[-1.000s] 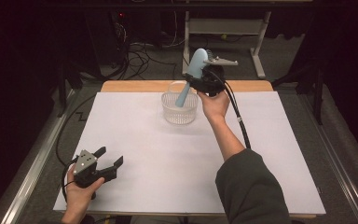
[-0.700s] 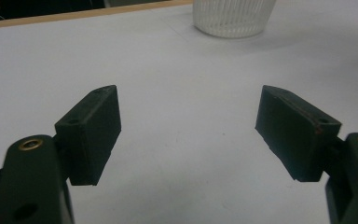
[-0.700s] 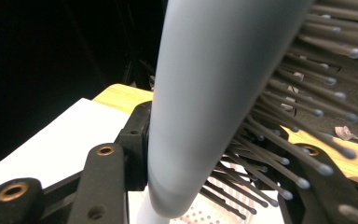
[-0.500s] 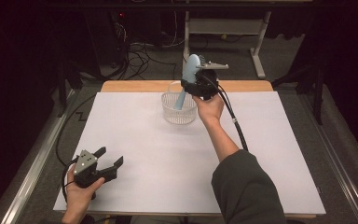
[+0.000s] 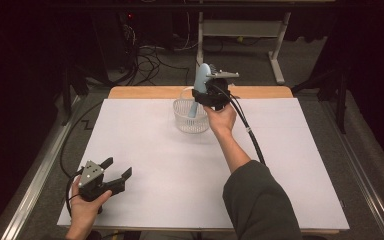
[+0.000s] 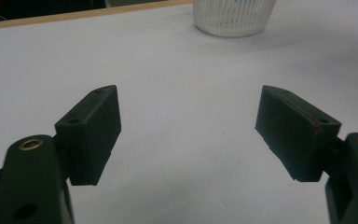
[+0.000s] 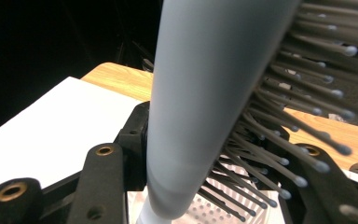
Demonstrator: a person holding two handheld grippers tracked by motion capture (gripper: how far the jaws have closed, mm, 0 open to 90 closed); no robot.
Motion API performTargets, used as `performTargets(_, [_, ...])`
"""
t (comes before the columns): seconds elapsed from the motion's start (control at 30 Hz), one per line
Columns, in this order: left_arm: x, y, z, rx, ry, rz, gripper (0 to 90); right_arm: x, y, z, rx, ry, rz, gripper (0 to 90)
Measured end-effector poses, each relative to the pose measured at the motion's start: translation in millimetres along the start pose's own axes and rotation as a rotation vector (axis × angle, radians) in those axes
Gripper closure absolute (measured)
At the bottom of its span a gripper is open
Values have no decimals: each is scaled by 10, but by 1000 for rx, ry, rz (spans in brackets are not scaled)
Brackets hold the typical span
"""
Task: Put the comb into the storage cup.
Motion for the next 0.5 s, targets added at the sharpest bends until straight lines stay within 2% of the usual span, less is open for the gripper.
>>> performTargets(0.13, [0, -18, -9, -11, -4, 4, 232, -39, 5, 41, 17, 19, 6, 514])
performTargets(0.4, [9, 0, -14, -5, -10, -8, 232, -79, 20, 90, 15, 39, 4, 511])
performTargets(0.5, [26, -6, -33, -20, -23, -10, 232, -89, 31, 99, 13, 42, 0, 508])
Point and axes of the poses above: each handheld gripper's, and its own axes: x roughly backward along the jaws, z roughly out of its underside, y roughly to its left, the point moved 6 cm from there along -x, roughly forward along the jaws, and after that the axes turned 7 degrees about z, right-handed, at the moved point
